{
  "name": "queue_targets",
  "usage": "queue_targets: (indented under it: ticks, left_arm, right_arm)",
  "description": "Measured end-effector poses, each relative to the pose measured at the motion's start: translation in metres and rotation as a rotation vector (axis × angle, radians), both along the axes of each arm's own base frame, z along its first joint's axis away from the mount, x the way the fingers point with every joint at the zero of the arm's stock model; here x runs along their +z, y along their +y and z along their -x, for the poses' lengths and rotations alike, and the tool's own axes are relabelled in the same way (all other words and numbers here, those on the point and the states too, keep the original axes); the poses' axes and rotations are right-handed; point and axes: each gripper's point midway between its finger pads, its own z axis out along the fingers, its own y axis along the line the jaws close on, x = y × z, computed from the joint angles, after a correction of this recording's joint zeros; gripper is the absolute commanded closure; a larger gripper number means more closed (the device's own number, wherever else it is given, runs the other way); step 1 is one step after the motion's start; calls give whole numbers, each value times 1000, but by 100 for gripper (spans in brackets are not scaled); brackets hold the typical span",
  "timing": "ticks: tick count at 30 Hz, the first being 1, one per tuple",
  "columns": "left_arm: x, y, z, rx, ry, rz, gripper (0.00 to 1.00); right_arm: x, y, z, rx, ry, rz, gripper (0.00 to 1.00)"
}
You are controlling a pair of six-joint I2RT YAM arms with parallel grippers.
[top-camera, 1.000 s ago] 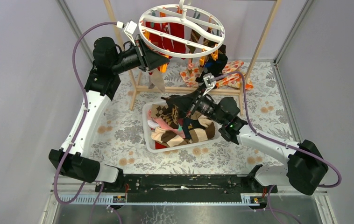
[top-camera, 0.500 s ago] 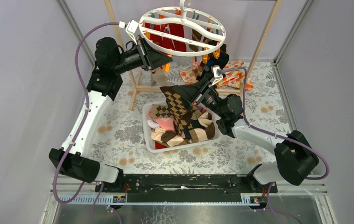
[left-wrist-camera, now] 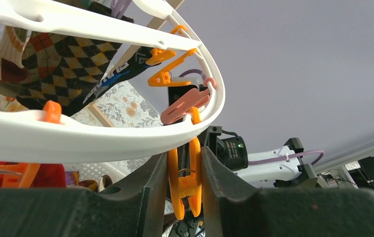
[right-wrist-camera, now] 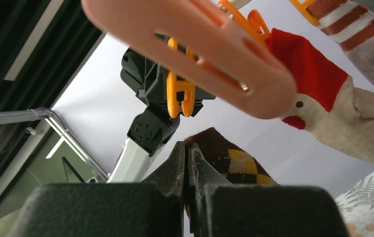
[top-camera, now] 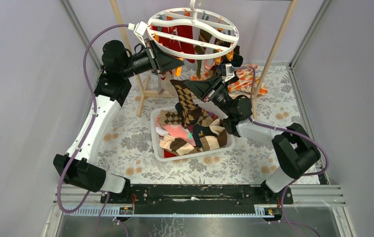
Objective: Clip the socks to the hanger
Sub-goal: Clamp the sock onto the hanger.
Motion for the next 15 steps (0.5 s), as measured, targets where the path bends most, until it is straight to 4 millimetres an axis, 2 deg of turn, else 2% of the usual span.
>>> queue_targets:
  ticks: [9,15]
  left_arm:
    - [0,-3,4,-39,0,15,100]
    - [-2,-4,4,-53,2,13,100]
  right_arm:
    - [-1,3,-16,50,62,-54,100]
    - [5,7,-18,91,74,-76,100]
